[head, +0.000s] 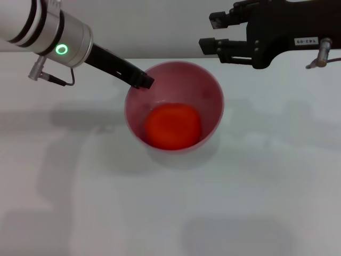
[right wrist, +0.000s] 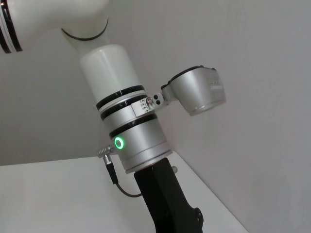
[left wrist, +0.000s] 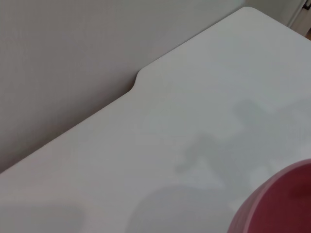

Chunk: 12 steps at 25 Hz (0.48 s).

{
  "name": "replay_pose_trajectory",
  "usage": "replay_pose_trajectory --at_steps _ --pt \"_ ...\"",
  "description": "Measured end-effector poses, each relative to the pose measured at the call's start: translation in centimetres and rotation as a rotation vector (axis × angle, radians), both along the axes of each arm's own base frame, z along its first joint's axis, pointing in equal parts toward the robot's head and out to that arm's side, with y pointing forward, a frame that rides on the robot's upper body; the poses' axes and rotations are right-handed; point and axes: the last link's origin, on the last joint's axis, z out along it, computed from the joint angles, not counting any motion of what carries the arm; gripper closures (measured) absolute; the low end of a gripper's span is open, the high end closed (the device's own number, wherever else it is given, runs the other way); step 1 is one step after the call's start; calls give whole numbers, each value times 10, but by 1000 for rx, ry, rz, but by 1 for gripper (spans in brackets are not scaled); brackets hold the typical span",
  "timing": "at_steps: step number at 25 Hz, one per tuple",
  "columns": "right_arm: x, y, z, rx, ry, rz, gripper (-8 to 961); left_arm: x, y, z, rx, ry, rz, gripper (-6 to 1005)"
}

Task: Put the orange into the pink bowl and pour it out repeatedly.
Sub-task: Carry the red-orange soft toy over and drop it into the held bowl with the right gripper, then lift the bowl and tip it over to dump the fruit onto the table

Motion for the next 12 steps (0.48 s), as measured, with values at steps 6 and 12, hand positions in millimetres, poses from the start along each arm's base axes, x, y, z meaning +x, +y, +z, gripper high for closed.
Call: replay_pose_trajectory --at_steps 6,12 --pt "11 -5 16 122 146 52 475 -4 1 0 12 1 1 955" --pt "52 -23 36 312 422 135 236 -12 2 1 38 -1 8 955"
